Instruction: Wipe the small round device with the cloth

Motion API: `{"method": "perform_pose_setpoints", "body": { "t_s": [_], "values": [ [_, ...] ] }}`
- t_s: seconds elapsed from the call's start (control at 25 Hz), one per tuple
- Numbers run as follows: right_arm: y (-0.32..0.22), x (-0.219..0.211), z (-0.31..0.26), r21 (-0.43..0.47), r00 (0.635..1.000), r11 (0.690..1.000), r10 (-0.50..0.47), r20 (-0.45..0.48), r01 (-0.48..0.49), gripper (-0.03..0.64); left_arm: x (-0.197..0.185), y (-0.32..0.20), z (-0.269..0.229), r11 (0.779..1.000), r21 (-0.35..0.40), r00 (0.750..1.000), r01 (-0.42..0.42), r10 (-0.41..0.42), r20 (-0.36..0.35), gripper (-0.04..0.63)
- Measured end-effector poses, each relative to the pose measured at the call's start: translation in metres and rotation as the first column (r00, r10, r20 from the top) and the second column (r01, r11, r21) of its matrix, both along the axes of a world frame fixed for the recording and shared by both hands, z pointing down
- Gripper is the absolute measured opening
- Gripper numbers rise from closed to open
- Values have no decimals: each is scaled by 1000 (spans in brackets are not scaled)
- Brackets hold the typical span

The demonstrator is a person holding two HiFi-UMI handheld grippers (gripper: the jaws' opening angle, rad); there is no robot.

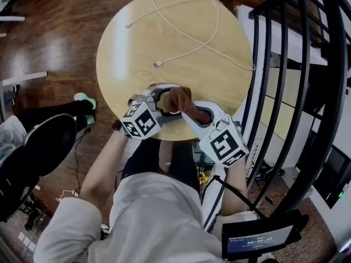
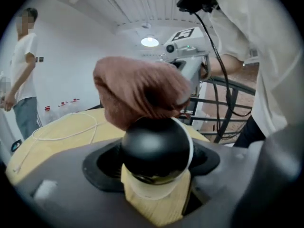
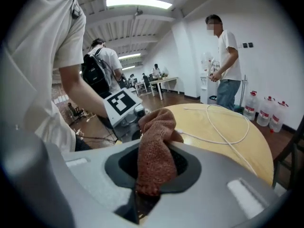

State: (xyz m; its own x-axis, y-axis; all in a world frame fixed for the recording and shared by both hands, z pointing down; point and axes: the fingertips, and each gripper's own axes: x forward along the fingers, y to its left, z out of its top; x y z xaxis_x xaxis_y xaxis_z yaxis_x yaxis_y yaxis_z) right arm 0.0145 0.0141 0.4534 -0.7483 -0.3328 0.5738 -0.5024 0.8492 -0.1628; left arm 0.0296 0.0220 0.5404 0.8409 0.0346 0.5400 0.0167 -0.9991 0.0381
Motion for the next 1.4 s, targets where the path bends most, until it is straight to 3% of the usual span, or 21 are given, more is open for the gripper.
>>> {"method": "perform_pose_setpoints", "body": {
  "t_s": [0.08,0.4,0.56,0.76,1.0,1.12,1.24,1.4],
  "values": [
    [6,-5,5,-2,999,1000,-28,-36,28,66,0,1,0,1000,7,1000,7,-7,12,376],
    [14,20,33,-51,992,998,41,-121,-48,66,-3,4,-3,1000,7,1000,2,-2,13,367],
    [28,24,69,-103,967,995,-27,-252,1,67,-3,4,-5,1000,5,1000,1,-1,12,367],
    [38,5,90,-146,964,989,-72,-254,35,67,-6,6,-8,1000,17,1000,-17,17,16,367],
    [37,9,108,-197,925,980,-98,-368,25,67,-6,7,-3,995,27,995,-93,92,35,365],
    [31,16,103,-223,938,972,-10,-348,-73,67,-10,6,-1,997,22,995,-74,73,65,369],
    [28,34,88,-270,961,935,175,-214,-230,67,-19,4,-11,999,-34,999,29,-27,33,390],
    [7,72,51,-232,909,880,412,-64,-415,67,-23,4,-11,973,-114,979,200,-197,45,397]
  ]
}}
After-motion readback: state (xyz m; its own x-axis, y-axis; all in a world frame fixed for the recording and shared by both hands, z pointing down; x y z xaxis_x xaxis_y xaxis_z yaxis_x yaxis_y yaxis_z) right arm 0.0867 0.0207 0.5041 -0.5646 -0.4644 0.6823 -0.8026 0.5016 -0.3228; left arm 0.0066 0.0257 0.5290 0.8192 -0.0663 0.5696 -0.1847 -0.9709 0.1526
